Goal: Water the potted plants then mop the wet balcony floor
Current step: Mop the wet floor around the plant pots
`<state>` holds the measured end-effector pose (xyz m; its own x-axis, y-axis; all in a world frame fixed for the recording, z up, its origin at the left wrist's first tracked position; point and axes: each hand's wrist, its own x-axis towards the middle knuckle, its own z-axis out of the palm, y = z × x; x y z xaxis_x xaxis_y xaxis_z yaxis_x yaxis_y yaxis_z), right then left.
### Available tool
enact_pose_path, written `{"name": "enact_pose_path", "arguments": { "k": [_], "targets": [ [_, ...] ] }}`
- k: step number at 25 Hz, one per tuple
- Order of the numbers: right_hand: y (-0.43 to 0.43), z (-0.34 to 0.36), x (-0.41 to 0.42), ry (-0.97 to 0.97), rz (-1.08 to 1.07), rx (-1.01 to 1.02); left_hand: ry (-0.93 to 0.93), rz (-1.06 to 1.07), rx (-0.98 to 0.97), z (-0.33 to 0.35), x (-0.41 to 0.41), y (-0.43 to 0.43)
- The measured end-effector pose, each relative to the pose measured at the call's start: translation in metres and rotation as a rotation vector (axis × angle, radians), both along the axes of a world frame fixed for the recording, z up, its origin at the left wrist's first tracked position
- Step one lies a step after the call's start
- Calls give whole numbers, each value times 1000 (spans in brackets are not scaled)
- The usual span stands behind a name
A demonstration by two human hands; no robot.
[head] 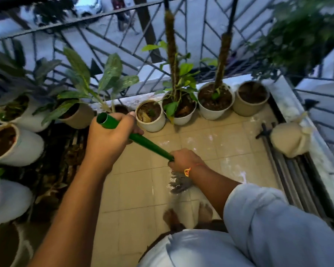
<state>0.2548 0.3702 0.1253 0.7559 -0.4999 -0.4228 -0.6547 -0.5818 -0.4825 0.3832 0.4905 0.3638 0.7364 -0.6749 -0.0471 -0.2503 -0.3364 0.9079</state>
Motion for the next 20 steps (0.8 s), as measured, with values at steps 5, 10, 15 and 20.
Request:
{"name": "enact_pose_path", "arguments": {
  "k": [5,10,15,20],
  "targets": [
    [-42,-20,-99,92,-191,-66,178,-165,73,-32,-51,-61],
    [-58,-33,-184,156,-380,-57,242,-369,123,-50,-108,-112],
    [-60,-35,-229,172,-544,-60,236,-544,137,-54,-144,-149],
    [-70,-26,-253,194,-718,-61,211,-748,123,-53,-171,-198]
  ]
}}
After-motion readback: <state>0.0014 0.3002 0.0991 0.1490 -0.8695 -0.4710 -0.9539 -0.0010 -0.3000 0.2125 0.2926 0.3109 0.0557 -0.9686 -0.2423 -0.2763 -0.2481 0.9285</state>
